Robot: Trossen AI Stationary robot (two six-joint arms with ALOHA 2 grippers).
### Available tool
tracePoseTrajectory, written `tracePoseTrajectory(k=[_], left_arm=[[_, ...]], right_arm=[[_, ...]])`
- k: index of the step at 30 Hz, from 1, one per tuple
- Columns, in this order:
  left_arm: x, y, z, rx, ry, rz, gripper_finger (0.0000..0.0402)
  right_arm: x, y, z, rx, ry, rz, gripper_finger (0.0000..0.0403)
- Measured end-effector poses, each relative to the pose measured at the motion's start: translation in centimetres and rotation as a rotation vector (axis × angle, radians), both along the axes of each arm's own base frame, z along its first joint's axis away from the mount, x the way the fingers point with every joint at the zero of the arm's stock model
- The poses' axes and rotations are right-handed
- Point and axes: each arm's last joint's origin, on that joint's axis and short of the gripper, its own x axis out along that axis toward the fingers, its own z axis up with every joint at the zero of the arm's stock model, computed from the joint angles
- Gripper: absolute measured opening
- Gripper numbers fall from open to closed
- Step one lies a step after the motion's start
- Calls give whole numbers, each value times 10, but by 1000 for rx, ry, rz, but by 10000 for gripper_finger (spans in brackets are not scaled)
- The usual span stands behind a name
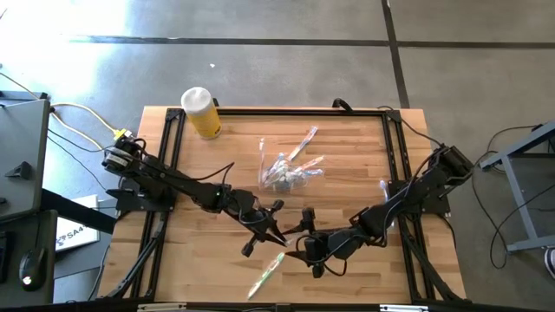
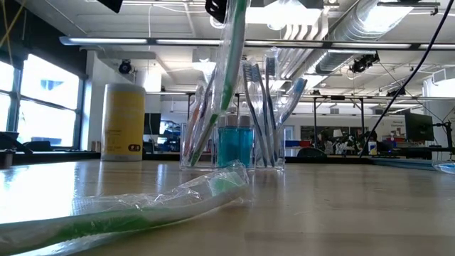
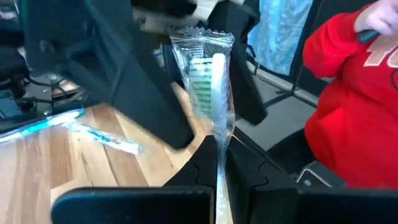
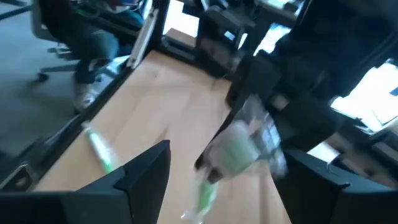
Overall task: Pick & Place toothbrushing station
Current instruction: Put the green toothbrush into the transparent organizer
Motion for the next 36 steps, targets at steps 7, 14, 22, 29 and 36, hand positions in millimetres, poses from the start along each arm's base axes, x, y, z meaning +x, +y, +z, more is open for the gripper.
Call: tracePoseTrajectory(k=[7, 14, 22, 29, 36], left_arm=[[0, 0, 0, 3, 1, -1, 2], [0, 0, 0, 14, -3, -4, 2], [0, -1, 0, 19, -8, -11, 2], [-1, 0, -2, 30, 6, -2, 5], [0, 0, -2, 18, 18, 30, 58]], right_arm=[[1, 2, 4, -14, -34, 45, 255], [1, 2, 3, -2, -18, 90, 195], [3, -1, 3, -15, -21, 104, 45], [7, -8, 2, 26, 4, 144, 38], [7, -8, 1, 26, 18, 137, 38]])
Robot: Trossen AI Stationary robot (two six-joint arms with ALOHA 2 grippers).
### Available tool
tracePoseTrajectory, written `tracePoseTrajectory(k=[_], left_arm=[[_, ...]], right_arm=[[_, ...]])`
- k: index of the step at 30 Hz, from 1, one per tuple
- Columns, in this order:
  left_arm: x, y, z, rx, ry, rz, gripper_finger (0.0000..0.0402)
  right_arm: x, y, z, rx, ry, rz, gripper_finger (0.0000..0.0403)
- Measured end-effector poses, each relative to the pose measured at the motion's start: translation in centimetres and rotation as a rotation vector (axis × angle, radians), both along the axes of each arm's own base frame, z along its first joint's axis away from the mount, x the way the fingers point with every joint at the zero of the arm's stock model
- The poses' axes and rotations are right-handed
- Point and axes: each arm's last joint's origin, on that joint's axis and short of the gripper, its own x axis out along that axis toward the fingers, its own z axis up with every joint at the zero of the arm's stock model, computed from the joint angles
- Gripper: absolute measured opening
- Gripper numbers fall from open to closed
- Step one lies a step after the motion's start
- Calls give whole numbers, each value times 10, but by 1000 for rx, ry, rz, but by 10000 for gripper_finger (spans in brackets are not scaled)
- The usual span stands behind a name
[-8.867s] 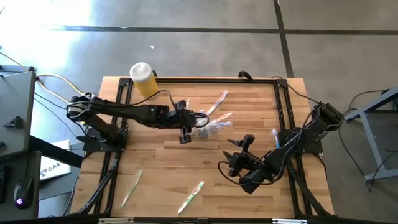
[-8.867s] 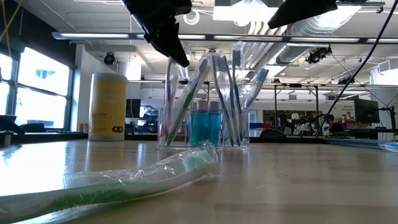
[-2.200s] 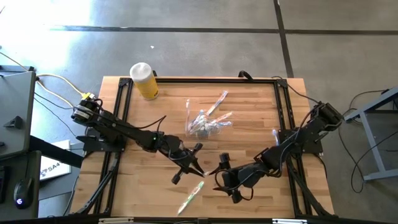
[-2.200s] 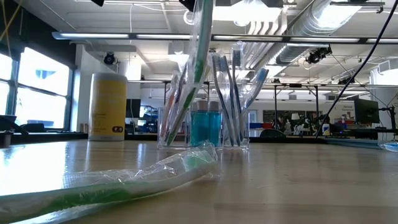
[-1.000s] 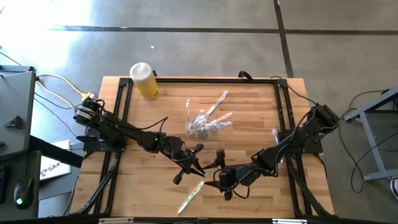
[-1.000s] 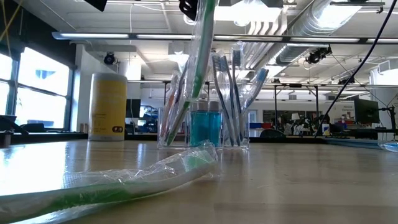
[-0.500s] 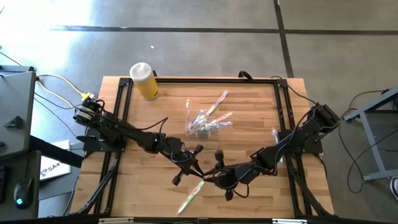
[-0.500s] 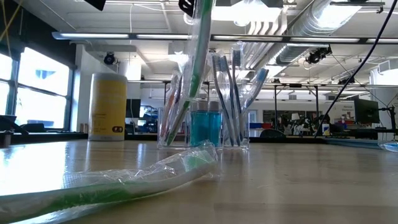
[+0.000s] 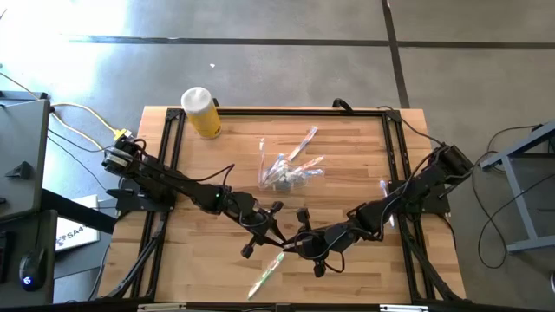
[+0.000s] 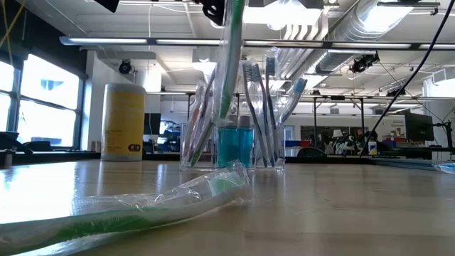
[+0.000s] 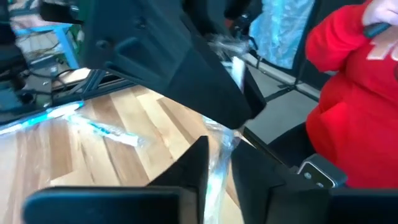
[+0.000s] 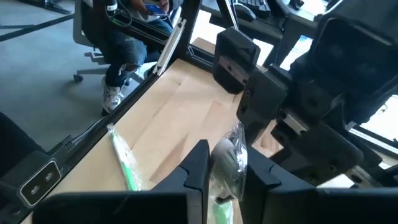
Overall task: Pick & Place toothbrushing station
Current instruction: Put the green toothbrush into the transparent organizer
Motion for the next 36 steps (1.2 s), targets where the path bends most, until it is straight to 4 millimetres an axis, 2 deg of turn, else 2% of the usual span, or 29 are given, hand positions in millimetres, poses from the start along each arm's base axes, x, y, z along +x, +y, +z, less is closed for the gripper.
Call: tracePoseTrajectory(k=[11, 17, 20, 28, 31, 36], left_arm=[[1, 2, 1, -13, 7, 61, 185], [0, 2, -3, -11, 49, 62, 250], [0, 2, -3, -12, 45, 60, 262], [0, 3, -4, 4, 52, 111, 265], [0, 4, -6, 13, 71, 115, 265], [0, 5, -6, 32, 72, 153, 265]], right_arm=[[-9, 5, -10, -1, 96, -73, 38], [-25, 11, -19, -70, 161, -226, 38], [-35, 14, -21, -101, 177, -301, 38], [-68, 14, -8, -189, 73, -557, 32], [-78, 12, -1, -174, 48, -596, 14], [-85, 9, 2, -146, 42, -627, 14]])
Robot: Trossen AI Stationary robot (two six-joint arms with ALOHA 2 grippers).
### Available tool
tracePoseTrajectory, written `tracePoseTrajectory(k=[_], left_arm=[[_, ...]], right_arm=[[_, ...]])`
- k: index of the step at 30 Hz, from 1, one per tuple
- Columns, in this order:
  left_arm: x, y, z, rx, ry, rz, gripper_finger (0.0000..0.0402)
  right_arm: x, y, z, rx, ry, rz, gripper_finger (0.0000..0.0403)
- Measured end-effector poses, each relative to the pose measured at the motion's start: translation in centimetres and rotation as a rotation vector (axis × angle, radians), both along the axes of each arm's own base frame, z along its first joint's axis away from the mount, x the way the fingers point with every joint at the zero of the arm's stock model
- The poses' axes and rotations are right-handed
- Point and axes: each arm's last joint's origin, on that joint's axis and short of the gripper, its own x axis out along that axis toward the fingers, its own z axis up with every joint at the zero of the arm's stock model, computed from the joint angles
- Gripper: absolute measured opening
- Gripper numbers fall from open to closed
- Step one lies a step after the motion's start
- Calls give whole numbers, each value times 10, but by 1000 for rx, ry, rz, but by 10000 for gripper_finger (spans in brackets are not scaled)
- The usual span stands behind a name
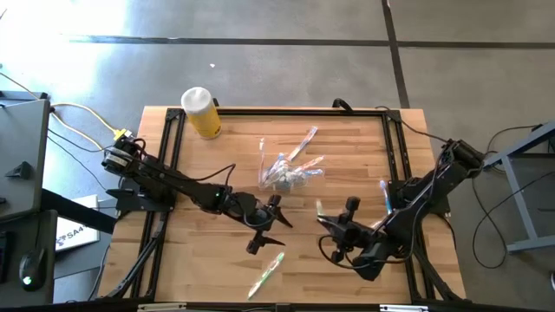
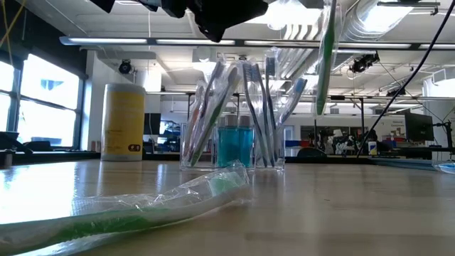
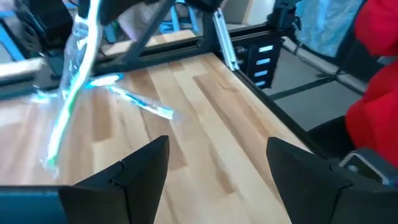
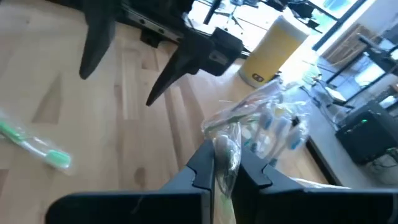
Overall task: Pick & Place toothbrushing station
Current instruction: Put the green toothbrush into the transparent organizer
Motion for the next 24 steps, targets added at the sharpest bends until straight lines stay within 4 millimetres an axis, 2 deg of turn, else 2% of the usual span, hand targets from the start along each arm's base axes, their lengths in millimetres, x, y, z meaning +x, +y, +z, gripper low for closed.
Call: tracePoseTrajectory(k=[11, 24], left_arm=[[5, 2, 11, 72, -56, 108, 265], [2, 3, 3, 96, 31, 108, 265]], right_arm=[[-10, -9, -7, -12, 20, -90, 13], [-11, -12, -7, -36, 8, -121, 13]])
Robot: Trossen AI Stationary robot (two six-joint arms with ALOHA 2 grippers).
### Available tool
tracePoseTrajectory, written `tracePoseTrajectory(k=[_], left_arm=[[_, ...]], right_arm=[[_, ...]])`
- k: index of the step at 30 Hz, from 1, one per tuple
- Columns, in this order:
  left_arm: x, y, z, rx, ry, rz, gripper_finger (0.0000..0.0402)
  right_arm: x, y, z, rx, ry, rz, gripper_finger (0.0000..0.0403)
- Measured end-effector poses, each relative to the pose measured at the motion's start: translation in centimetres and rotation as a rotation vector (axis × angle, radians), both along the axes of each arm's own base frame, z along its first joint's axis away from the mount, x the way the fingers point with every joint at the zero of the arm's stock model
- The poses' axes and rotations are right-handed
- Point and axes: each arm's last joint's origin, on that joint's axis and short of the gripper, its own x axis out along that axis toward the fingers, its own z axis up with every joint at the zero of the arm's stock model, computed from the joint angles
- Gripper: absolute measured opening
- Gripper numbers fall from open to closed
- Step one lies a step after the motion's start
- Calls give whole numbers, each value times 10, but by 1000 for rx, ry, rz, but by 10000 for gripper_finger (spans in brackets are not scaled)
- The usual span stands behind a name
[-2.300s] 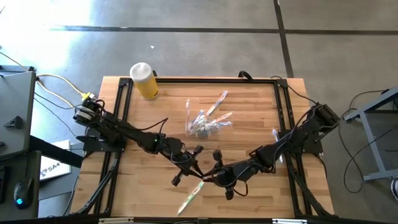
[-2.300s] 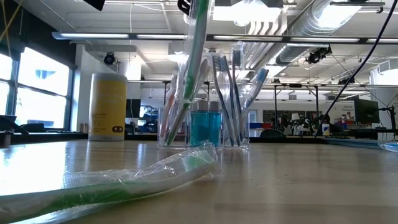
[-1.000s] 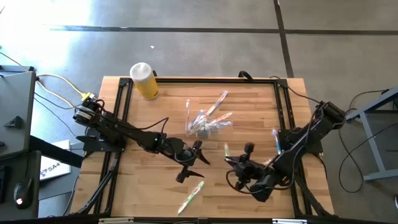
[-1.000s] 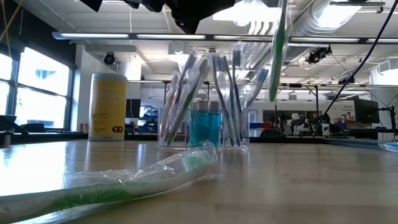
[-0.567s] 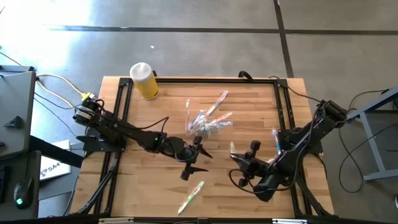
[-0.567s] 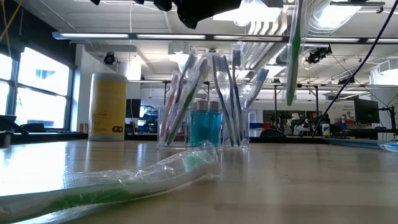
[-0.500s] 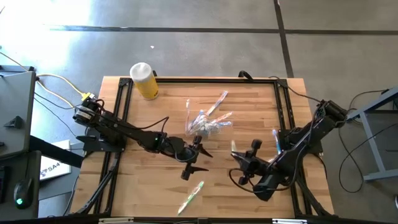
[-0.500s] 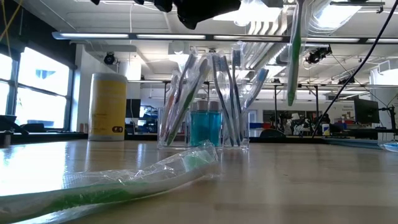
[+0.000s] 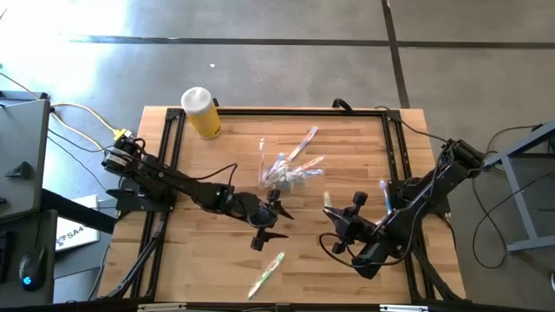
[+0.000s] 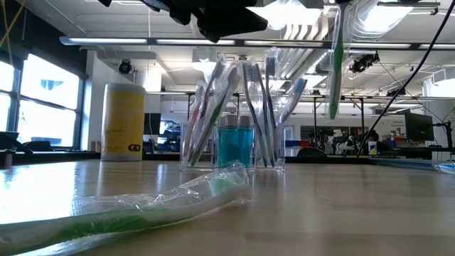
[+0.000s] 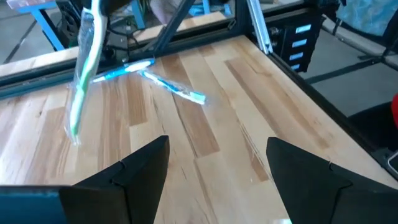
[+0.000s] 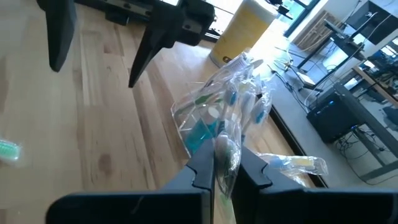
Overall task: Pick & Place toothbrushing station
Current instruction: Put the green toothbrush into the transparent organizer
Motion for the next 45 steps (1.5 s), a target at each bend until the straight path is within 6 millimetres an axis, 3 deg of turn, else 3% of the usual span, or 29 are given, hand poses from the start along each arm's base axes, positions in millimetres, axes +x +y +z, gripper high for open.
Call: tracePoseTrajectory(k=[45], left_arm=[[-4, 3, -6, 35, 83, 39, 265]], right_arm=[[2, -3, 0, -24, 32, 7, 13]])
